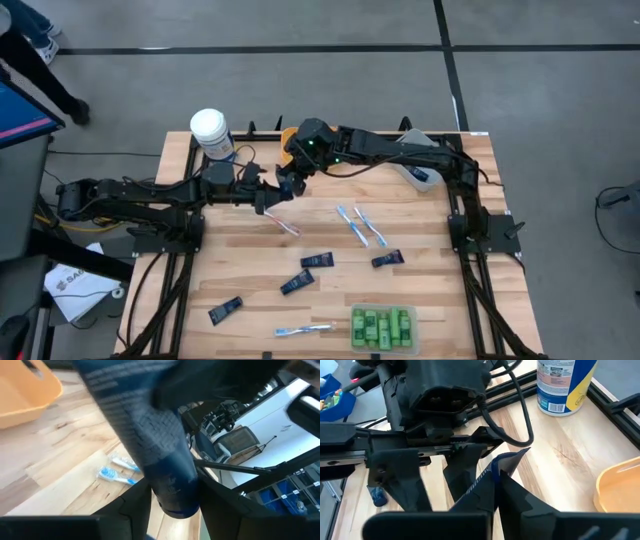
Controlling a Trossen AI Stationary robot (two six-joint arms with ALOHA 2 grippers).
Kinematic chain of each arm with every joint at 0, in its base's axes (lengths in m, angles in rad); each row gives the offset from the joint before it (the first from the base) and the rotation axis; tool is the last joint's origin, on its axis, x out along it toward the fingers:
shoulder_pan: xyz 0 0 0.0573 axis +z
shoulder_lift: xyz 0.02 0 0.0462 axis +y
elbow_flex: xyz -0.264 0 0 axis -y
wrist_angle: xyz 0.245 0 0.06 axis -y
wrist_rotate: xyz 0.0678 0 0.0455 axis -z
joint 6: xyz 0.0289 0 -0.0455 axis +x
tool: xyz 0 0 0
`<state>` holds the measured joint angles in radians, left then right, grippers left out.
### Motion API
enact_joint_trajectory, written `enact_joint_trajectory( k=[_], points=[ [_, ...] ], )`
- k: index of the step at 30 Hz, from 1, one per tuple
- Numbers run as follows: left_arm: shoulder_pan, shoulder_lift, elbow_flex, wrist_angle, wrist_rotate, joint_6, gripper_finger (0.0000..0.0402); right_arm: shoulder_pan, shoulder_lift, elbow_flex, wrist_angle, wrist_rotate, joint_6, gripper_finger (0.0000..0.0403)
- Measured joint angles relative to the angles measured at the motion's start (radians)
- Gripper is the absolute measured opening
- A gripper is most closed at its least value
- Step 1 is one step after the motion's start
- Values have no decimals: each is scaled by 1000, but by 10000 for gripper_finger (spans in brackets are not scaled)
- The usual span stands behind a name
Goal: Pick & Place Travel size toiletries
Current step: Put the blue shaving cream into the grey bin
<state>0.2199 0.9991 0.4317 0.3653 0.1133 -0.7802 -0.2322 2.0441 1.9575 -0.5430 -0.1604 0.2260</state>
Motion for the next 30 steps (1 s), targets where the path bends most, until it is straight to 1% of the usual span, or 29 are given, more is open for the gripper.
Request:
enact_joint_trajectory(
  k=[4,7,11,18,22,24,27,30],
  points=[
    [0,-2,3,3,-6,3,167,-35,-3,11,-21,-7,2,1],
    [-2,-2,2,2,20,3,183,-68,-3,29,-36,-5,0,1],
    [-1,-2,2,0,9,2,203,-103,-3,30,-49,-22,0,0],
    [-1,-2,1,-3,4,-1,218,-128,-4,30,-94,-49,2,0],
    [-3,-2,0,-4,-54,60,213,-126,-4,30,-53,-49,11,0],
    [-7,-1,0,-2,-110,110,204,-119,-4,30,-7,-52,26,0],
    [-7,-1,0,10,-182,188,183,-108,-5,30,64,-51,38,0],
    [-7,-1,0,12,-205,257,154,-100,-5,30,122,-50,37,0]
  ],
)
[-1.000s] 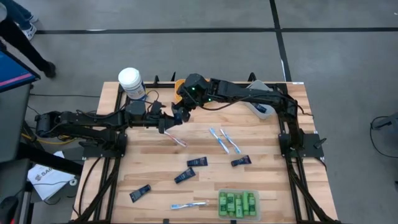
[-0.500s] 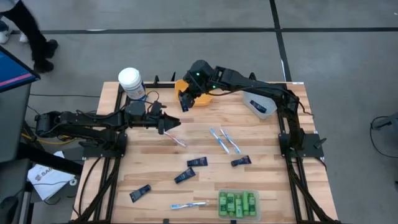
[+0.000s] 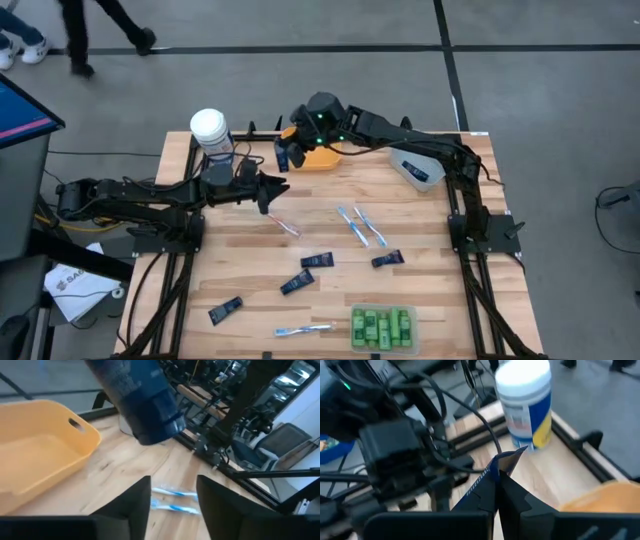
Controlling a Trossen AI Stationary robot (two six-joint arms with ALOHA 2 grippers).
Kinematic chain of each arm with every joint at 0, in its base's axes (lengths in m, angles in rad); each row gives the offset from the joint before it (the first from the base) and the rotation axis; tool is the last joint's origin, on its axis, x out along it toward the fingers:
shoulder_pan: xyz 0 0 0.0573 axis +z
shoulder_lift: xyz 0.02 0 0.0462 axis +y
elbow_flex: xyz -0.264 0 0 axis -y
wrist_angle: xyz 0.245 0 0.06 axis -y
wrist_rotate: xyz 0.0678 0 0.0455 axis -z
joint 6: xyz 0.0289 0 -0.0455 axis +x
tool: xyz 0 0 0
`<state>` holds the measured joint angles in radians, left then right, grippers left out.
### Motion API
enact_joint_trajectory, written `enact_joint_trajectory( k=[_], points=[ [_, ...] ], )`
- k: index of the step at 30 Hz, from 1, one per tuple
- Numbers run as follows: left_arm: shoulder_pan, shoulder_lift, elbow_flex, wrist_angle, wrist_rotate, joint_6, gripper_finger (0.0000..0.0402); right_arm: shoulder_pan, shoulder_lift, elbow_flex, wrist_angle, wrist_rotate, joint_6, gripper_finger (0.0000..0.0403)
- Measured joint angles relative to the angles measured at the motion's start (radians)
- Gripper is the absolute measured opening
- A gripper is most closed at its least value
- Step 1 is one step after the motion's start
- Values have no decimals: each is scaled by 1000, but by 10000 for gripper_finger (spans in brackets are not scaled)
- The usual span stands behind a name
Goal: Pick & Place Travel size toiletries
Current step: Put the blue shaving cream into the grey bin
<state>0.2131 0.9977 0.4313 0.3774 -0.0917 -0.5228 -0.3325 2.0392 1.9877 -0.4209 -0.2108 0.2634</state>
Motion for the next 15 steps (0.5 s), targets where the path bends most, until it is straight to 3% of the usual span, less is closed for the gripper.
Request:
enact_joint_trajectory(
  k=[9,15],
  points=[
    [4,-25,-1,227,-20,154,74,-12,0,0,70,2,-8,0],
    [25,-38,-1,221,-31,212,17,-9,0,0,76,-2,-8,0]
  ],
)
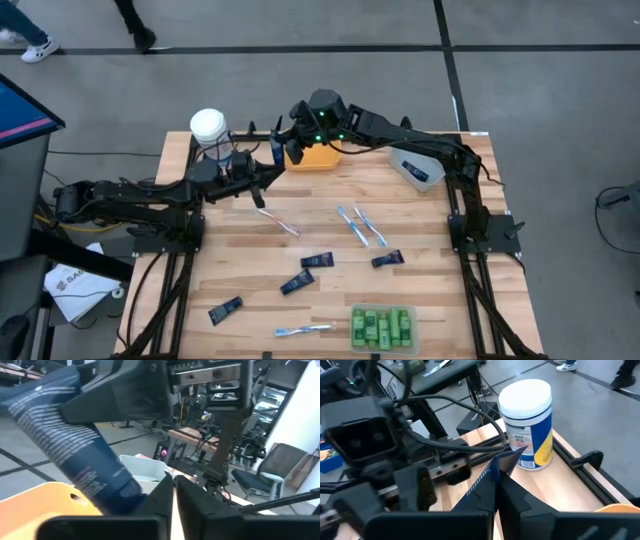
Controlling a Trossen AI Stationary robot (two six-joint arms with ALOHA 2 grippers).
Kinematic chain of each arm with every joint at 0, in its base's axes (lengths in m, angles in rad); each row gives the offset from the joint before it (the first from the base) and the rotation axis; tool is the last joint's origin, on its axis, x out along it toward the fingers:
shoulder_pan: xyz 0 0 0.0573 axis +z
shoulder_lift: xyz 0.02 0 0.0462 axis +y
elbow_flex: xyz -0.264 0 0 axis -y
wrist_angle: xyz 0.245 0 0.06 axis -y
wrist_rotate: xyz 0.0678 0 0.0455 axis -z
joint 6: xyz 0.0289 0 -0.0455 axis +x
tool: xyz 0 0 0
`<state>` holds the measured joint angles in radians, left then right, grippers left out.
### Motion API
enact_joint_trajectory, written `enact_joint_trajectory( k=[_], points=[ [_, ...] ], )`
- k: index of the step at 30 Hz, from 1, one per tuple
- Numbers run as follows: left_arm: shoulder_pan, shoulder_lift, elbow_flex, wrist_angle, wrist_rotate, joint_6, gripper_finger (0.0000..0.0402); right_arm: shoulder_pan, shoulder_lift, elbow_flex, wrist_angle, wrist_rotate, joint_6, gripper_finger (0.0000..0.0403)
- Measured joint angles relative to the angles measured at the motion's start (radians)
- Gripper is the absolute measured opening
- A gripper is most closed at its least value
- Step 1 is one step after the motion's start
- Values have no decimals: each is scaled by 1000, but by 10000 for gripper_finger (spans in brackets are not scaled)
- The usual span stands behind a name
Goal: Pick & Place Travel size toiletries
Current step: Put the blue shaving cream into the grey bin
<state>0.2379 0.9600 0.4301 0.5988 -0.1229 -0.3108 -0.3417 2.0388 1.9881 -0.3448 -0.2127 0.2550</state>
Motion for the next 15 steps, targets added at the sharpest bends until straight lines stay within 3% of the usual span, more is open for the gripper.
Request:
enact_joint_trajectory(
  k=[5,15],
  points=[
    [1,7,0,-22,49,48,3,-15,-1,0,40,-3,10,0],
    [1,7,0,-39,17,127,1,-28,-36,2,41,-56,42,0]
  ],
)
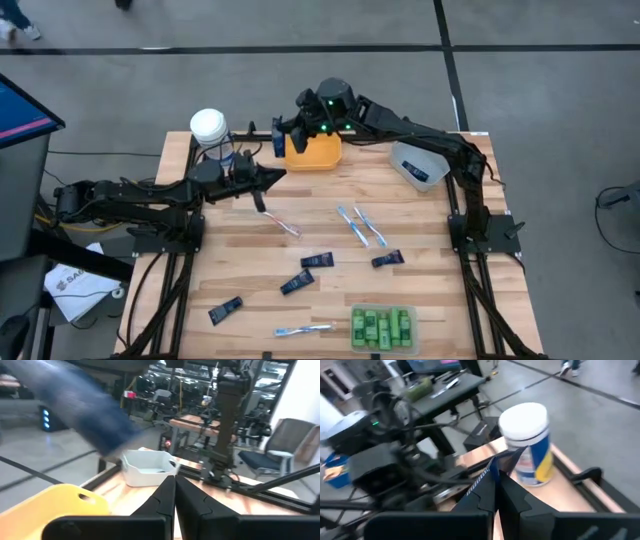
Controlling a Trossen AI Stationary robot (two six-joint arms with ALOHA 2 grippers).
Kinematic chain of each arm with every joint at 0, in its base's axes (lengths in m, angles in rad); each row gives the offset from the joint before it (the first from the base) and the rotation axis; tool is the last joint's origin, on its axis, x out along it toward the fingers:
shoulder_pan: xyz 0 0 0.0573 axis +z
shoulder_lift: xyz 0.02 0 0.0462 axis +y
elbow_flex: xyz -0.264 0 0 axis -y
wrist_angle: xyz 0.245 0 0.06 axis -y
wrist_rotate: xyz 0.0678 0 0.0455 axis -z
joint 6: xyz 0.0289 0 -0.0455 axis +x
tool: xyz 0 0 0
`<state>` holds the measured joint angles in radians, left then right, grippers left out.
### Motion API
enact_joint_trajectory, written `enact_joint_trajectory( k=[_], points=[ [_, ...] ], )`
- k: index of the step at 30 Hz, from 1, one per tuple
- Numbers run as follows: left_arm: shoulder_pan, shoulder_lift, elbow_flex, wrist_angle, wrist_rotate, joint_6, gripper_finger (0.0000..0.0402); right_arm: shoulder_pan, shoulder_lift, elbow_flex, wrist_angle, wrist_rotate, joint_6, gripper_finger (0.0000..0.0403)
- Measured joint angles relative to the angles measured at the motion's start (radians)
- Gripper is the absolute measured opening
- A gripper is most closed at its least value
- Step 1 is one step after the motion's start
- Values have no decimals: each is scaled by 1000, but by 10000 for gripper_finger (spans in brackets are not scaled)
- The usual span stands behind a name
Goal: Pick & Place Travel size toiletries
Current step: Put the blue shaving cream into the grey bin
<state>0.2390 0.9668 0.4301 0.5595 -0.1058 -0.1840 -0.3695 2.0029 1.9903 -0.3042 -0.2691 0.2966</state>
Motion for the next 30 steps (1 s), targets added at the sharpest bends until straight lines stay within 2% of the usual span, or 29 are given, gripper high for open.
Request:
enact_joint_trajectory(
  k=[11,16,20,30],
  points=[
    [-4,-7,-4,51,-29,23,1,95,6,3,-37,33,-101,0],
    [-5,-21,-4,68,-60,-6,1,96,7,2,14,64,-140,0],
    [-10,-23,2,94,-90,-15,1,66,5,0,85,48,-120,0],
    [-10,-26,2,90,-81,2,1,84,5,-2,95,53,-117,0]
  ],
)
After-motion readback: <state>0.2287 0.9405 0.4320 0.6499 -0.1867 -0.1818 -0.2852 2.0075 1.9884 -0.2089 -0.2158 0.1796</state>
